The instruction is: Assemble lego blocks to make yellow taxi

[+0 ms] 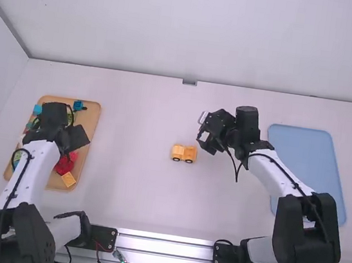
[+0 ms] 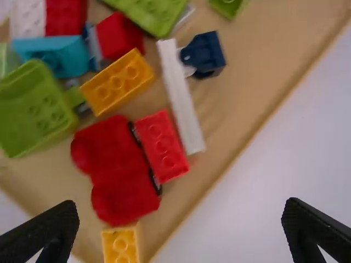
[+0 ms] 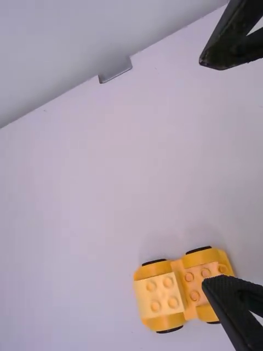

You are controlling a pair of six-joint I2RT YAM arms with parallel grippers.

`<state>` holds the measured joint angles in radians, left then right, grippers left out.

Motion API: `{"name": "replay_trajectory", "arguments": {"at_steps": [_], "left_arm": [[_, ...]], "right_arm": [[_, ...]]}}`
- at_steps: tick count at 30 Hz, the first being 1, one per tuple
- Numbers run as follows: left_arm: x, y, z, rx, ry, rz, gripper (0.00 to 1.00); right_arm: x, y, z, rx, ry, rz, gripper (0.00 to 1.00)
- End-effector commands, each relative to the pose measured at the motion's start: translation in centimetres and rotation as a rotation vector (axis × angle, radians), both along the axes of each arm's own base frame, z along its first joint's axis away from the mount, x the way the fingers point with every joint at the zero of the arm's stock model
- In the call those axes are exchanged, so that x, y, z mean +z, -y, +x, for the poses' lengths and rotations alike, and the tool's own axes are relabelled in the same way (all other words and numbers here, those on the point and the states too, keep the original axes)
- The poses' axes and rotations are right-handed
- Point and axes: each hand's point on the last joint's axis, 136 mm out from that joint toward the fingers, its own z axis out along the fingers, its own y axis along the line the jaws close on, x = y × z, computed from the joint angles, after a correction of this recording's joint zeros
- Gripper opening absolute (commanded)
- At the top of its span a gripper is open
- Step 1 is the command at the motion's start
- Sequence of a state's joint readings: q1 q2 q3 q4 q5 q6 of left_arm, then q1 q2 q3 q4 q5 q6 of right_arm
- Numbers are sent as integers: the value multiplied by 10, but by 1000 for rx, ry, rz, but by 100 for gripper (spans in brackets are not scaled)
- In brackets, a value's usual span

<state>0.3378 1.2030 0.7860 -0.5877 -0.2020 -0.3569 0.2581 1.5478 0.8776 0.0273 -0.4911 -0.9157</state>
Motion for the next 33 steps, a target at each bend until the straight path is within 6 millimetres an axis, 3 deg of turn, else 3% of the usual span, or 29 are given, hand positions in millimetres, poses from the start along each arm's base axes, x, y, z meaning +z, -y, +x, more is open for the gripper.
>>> {"name": "replay_trajectory", "arguments": {"at_steps": [1, 3, 6, 11, 13, 20, 27, 33], "left_arm": [[-6, -3, -19, 131, -20, -9, 99], [-16, 2, -37, 176, -84, -46, 99], [-26, 3, -47, 228, -97, -84, 99], [-40, 26, -22, 148, 18, -218, 99], [-51, 37, -26, 181, 19, -285, 99], [-71, 27, -60, 341, -65, -234, 99], [-61, 13, -69, 387, -104, -143, 99], [-64, 15, -67, 361, -102, -159, 99]], "right_arm": [[12, -4, 1, 9, 31, 16, 99], [16, -4, 4, 10, 52, 22, 99], [19, -5, 7, 14, 76, 22, 99], [22, -4, 10, 6, 93, 20, 99], [22, -5, 10, 10, 98, 22, 99], [22, -5, 10, -12, 73, 42, 99], [25, -13, 8, 6, 80, 51, 99], [30, -18, 10, 15, 110, 56, 99]]}}
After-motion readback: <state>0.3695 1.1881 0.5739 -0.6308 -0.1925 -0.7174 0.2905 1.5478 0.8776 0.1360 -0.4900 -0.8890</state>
